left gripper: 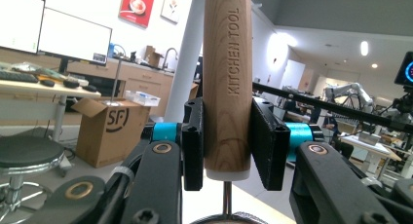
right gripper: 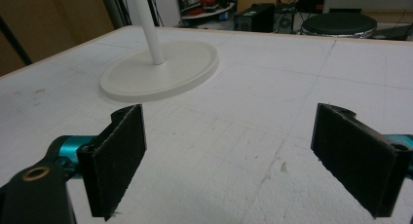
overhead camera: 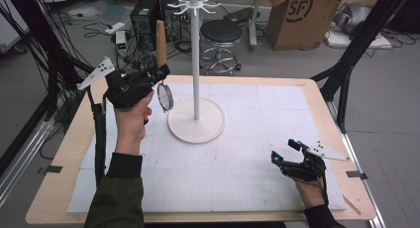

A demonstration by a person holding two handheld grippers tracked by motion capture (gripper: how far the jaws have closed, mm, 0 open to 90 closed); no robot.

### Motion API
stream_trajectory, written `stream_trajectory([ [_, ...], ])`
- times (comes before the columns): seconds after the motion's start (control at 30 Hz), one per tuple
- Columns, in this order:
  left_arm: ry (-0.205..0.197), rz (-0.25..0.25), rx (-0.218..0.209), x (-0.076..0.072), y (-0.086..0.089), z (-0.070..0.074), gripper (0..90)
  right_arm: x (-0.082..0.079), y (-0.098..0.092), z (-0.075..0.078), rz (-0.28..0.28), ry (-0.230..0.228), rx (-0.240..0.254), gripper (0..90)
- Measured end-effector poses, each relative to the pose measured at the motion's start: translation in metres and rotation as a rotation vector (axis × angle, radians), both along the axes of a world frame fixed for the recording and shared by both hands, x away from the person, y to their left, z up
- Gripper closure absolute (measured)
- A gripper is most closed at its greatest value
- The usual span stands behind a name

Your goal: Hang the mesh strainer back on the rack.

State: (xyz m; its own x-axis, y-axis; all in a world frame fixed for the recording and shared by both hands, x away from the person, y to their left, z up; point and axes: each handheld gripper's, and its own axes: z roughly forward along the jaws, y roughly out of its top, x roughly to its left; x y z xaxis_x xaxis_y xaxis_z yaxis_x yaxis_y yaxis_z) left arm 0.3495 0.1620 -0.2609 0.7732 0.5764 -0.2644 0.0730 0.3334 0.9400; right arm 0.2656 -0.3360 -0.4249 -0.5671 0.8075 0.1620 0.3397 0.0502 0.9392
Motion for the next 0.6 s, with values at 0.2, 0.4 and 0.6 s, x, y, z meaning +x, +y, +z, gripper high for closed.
stream_trajectory([
  [0.2,-0.007,0.005,0.025,0.008,-0.012,0.011,69.0,0.001,0.000,-0.001,-0.001,0.004,0.002,12.0],
  [0.4,-0.003,-0.001,0.019,0.016,-0.013,0.015,68.9,0.001,-0.001,-0.001,-0.002,0.006,0.010,12.0],
  [0.6,0.007,-0.019,0.000,0.026,-0.009,0.011,68.9,0.000,0.001,-0.001,-0.001,0.009,0.008,11.9],
])
